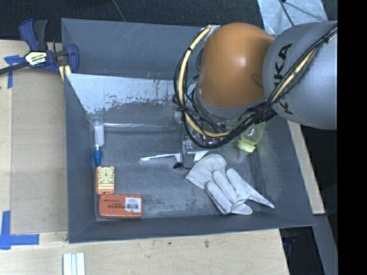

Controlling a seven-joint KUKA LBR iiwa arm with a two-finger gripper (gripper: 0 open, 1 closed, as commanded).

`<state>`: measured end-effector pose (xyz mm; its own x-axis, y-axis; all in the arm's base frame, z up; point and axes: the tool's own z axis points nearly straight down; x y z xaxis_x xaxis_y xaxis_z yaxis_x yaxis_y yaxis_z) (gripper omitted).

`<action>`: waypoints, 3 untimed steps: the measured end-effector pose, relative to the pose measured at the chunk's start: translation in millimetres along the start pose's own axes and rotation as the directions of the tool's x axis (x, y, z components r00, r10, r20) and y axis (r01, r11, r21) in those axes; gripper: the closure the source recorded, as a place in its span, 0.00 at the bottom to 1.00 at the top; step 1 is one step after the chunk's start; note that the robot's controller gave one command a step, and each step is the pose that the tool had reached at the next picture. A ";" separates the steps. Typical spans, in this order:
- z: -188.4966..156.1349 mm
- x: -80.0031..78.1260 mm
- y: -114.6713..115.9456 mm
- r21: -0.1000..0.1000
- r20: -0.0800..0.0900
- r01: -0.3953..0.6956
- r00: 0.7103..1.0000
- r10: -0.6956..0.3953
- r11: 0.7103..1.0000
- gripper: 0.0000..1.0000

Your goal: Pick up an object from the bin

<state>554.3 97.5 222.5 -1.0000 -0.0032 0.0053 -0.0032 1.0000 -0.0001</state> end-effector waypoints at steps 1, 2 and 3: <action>-4.9 -1.3 -0.5 -0.001 0.008 -0.002 1.000 0.002 1.000 0.00; 31.4 -14.9 -10.7 -0.001 0.017 0.047 0.999 -0.047 0.999 0.00; 72.2 -21.0 -44.4 -0.001 0.007 0.063 0.998 -0.063 0.998 0.00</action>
Offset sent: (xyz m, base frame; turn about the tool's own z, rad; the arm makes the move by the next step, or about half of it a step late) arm 0.0280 -0.0275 -0.0927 -0.1097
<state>575.0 53.2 150.2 -0.9978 -0.0658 -0.0013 -0.0658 0.9978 0.0008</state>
